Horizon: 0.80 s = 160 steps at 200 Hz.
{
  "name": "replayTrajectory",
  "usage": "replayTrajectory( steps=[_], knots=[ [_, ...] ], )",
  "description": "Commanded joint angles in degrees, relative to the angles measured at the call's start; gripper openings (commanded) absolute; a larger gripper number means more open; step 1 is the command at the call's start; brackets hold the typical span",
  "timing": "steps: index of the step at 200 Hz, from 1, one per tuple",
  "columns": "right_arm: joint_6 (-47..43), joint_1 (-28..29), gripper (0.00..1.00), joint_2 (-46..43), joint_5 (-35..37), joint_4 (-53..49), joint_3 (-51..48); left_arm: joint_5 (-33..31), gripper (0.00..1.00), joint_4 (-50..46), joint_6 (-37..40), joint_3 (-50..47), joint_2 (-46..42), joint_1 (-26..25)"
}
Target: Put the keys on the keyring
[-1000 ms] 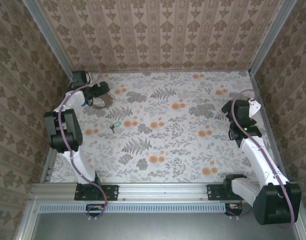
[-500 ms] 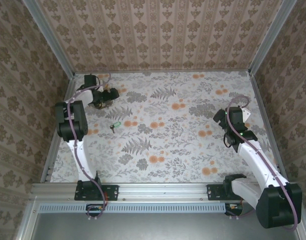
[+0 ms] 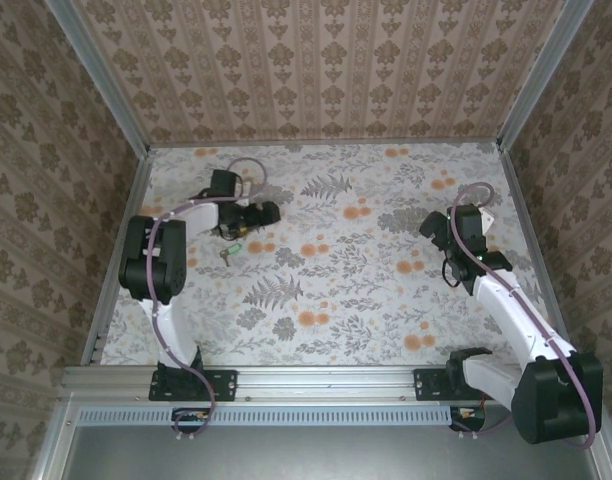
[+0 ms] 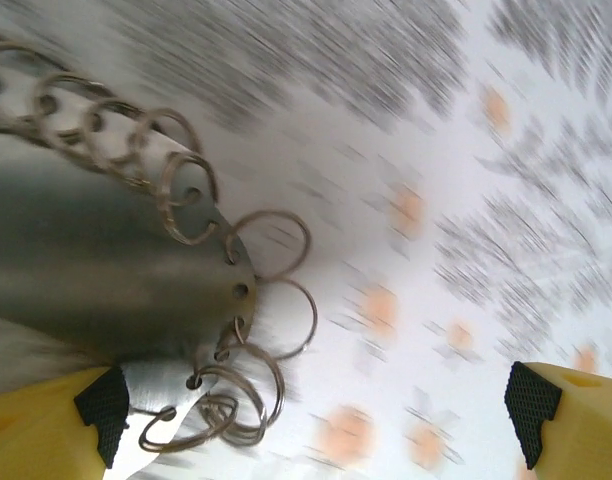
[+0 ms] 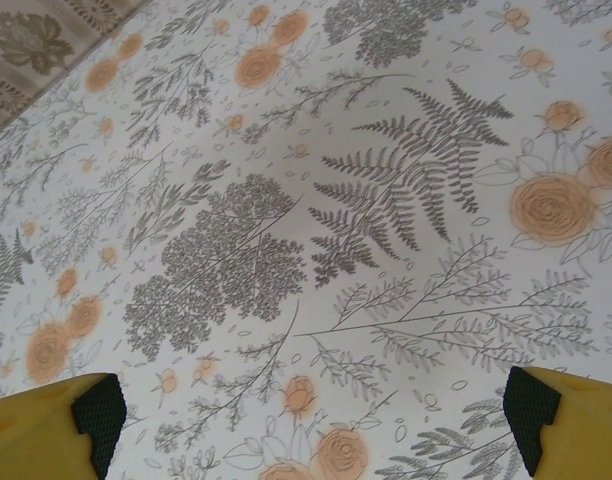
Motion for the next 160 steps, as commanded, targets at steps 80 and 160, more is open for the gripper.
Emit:
replayTrajectory(
  steps=[80, 160],
  knots=[
    [2.88, -4.08, 1.00, 5.03, -10.03, 1.92, 3.63, 0.20, 1.00, -12.94, 3.58, 5.76, -0.61, -26.72],
    [-10.40, -0.78, 0.89, 13.16, -28.84, 1.50, 10.04, -3.48, 1.00, -21.00, 0.51, -5.93, -28.81, -19.37]
  ],
)
